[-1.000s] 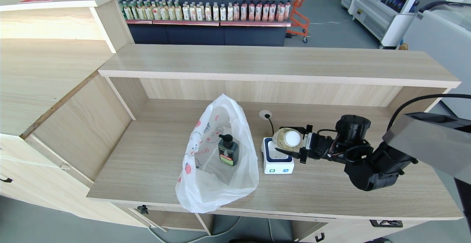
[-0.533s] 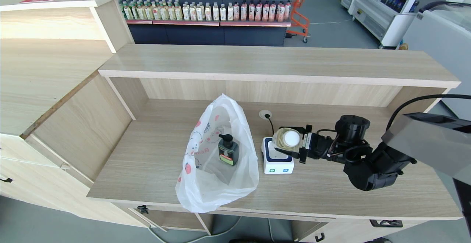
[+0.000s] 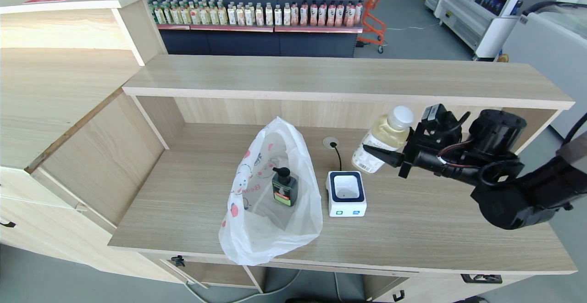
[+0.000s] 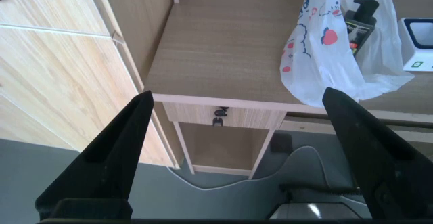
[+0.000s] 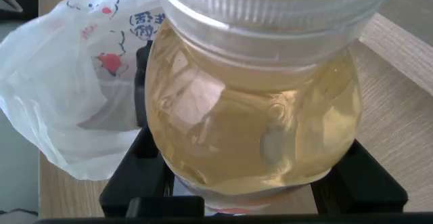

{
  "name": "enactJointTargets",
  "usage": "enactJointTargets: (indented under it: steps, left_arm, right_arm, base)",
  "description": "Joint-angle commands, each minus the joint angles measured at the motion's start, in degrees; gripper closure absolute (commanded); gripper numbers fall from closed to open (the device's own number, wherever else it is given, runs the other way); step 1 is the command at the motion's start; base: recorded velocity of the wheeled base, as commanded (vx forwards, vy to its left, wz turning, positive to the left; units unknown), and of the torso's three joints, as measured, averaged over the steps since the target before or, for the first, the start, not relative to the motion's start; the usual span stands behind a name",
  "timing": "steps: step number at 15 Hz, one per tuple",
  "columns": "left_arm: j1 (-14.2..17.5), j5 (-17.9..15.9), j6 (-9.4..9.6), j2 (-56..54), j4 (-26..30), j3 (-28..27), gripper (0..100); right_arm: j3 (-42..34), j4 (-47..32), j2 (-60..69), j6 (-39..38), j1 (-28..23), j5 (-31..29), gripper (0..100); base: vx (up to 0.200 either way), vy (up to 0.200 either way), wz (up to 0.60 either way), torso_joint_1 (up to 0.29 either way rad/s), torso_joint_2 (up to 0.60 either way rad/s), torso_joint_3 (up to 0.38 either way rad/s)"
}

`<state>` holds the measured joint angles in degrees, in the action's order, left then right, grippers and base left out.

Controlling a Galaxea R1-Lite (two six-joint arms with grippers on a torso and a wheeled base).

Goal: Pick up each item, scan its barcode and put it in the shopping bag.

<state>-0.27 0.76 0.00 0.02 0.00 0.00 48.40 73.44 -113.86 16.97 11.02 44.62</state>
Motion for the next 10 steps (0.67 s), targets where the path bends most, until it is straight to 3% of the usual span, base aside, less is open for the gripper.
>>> enactJointTargets:
  steps: [1, 4, 10]
  left_arm:
    - [0.0, 0.0, 0.0, 0.0, 0.0, 0.0, 0]
    - [0.0, 0.0, 0.0, 0.0, 0.0, 0.0, 0]
    - [0.0, 0.0, -0.09, 0.0, 0.0, 0.0, 0]
  right_arm:
    - [-7.4, -1.2, 15.4, -17.4, 2.5, -10.3, 100]
    - [-12.9, -10.5, 22.0, -24.3, 2.7, -14.6, 100]
    - [-20.5, -11.8, 28.5, -31.3, 2.6, -14.8, 100]
  base:
    - [0.0, 0.0, 0.0, 0.0, 0.0, 0.0]
    - [0.0, 0.0, 0.0, 0.0, 0.0, 0.0]
    - [0.0, 0.0, 0.0, 0.0, 0.0, 0.0]
